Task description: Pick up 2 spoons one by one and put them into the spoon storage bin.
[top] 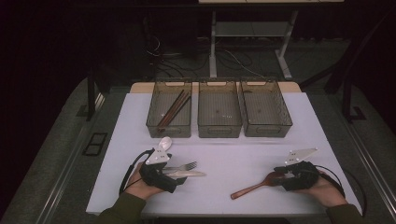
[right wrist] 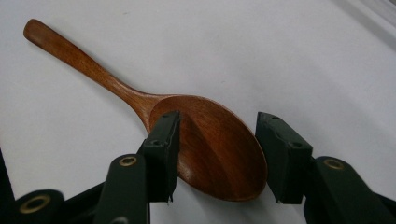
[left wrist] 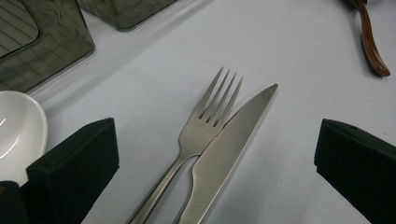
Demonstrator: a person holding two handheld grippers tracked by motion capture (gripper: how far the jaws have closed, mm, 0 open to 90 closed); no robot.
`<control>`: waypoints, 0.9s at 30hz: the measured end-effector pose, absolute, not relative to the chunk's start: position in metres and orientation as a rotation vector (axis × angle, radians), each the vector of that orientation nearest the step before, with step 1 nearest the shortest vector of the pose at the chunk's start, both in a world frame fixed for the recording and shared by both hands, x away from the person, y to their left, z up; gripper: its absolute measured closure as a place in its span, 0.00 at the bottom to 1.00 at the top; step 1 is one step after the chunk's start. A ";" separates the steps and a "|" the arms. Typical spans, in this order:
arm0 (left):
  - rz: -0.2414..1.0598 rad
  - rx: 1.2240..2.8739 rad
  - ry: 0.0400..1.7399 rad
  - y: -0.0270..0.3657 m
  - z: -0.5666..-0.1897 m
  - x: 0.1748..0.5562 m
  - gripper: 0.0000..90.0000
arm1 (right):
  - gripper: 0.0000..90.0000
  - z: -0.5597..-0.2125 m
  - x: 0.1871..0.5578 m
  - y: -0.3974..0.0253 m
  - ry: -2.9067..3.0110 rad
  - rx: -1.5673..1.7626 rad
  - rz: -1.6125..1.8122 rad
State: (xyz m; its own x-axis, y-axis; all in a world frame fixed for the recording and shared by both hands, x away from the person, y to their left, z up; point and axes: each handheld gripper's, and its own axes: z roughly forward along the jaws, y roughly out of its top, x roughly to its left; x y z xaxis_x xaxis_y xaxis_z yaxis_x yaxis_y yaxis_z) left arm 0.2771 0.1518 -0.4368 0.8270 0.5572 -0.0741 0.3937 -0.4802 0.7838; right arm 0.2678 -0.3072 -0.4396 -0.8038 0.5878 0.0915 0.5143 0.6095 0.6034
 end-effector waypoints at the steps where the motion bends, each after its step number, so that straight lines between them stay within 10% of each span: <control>1: 0.239 2.137 0.694 0.152 -0.437 0.277 0.00 | 0.58 -0.439 0.268 -0.308 2.713 0.930 0.957; 27: 0.243 2.147 0.692 0.151 -0.437 0.277 0.00 | 0.94 -0.433 0.263 -0.312 2.767 0.876 1.099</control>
State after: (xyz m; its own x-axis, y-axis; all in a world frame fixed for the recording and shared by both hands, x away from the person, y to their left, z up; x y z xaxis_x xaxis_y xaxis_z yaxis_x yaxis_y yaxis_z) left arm 0.2768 0.1509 -0.4368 0.8282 0.5564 -0.0670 0.3921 -0.4899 0.7786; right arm 0.2626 -0.3124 -0.4328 -0.8399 0.5167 0.1659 0.4898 0.5902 0.6417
